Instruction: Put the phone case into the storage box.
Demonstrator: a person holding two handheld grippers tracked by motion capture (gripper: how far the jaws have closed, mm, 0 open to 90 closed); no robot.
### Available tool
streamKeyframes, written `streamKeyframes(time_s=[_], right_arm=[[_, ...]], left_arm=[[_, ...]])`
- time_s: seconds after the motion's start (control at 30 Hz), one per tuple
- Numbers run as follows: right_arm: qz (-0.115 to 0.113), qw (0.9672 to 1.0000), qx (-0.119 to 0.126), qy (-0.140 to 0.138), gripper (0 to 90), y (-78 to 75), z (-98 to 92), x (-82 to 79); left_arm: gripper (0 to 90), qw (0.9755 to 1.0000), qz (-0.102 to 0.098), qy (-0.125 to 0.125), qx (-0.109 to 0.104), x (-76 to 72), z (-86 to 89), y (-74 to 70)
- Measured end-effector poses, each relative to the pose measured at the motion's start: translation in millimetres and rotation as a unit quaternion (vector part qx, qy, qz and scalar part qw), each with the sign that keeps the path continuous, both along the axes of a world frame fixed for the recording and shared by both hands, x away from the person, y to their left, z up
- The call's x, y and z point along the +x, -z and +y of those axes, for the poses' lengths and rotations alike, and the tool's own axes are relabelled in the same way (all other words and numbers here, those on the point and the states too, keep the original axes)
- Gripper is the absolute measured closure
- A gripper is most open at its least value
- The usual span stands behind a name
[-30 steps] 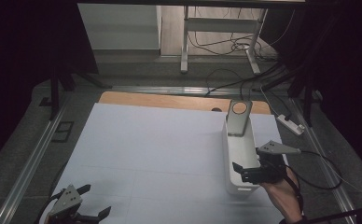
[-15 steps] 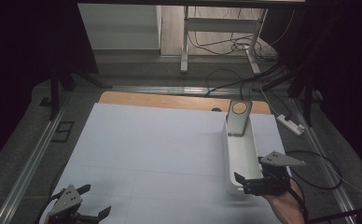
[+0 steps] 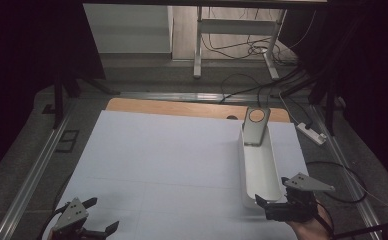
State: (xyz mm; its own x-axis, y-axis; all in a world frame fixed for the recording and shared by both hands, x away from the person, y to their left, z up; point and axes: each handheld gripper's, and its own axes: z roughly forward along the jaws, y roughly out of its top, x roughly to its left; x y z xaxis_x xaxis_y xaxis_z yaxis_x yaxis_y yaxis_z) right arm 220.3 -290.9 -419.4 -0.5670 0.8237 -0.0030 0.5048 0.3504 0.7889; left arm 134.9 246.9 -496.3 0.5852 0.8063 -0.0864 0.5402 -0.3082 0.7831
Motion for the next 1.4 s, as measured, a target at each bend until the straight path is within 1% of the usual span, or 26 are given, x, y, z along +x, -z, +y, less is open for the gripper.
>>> streamKeyframes(time_s=[0.43, 0.73, 0.9, 1.4], right_arm=[[-0.001, 0.9999, 0.001, 0.013, 0.0, 2.8, -10.3, -20.0], [0.002, 0.9996, -0.001, 0.028, 0.0, 8.6, -19.4, -31.2], [0.003, 0.9993, 0.008, 0.037, 0.0, 11.2, -26.2, -39.5], [0.004, 0.998, 0.013, 0.062, 0.0, 22.6, -38.7, -57.8]], left_arm=[[0.3, 1.0, 0.0, 0.0, 0.0, 0.3, -0.3, 0.1], [0.3, 1.0, 0.0, -0.001, 0.001, 0.4, -0.5, 0.2], [0.3, 1.0, 0.0, -0.001, 0.001, 0.5, -0.7, 0.2], [0.3, 1.0, 0.0, -0.001, 0.002, 0.5, -0.8, 0.2]])
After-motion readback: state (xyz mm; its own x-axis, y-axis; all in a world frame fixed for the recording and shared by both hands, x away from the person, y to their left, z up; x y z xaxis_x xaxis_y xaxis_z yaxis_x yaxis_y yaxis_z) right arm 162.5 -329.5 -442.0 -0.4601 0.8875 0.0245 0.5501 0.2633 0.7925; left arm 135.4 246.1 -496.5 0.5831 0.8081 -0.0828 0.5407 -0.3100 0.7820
